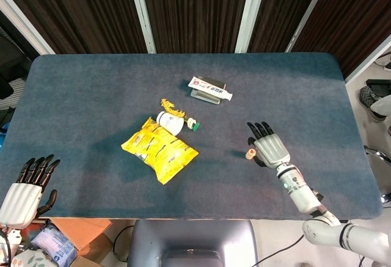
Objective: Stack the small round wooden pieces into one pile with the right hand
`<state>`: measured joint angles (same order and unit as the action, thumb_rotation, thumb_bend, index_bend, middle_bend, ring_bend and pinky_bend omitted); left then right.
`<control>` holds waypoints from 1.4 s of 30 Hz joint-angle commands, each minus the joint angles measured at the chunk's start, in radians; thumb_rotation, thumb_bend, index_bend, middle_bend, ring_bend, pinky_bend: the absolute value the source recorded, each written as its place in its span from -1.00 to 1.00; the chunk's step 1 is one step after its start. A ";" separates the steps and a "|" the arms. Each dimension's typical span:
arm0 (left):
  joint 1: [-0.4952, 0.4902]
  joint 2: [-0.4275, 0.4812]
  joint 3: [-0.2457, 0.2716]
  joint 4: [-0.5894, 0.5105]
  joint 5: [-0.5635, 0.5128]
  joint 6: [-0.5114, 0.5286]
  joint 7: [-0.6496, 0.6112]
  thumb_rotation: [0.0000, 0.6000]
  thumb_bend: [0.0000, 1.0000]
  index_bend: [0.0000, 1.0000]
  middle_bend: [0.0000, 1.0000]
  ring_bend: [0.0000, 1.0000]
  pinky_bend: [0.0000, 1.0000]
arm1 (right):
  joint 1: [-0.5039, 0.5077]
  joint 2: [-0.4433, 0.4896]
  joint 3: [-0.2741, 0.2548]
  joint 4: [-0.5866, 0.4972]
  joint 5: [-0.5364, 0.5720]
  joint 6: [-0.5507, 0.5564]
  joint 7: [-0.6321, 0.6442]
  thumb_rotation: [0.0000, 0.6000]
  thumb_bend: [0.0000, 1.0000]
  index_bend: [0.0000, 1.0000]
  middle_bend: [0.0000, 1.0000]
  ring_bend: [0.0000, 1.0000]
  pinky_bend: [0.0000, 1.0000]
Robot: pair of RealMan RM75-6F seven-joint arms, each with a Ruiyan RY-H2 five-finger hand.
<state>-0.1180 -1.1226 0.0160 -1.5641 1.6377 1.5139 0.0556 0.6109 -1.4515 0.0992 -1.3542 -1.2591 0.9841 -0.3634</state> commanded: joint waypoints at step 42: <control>-0.012 -0.004 0.005 -0.003 0.008 -0.019 0.009 1.00 0.05 -1.00 -1.00 -0.96 -0.94 | -0.192 0.023 -0.117 0.198 -0.118 0.020 0.252 1.00 -0.08 0.14 -0.99 -1.00 -1.00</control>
<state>-0.1303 -1.1265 0.0211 -1.5671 1.6459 1.4948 0.0650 0.4196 -1.4283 -0.0186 -1.1566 -1.3777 1.0048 -0.1125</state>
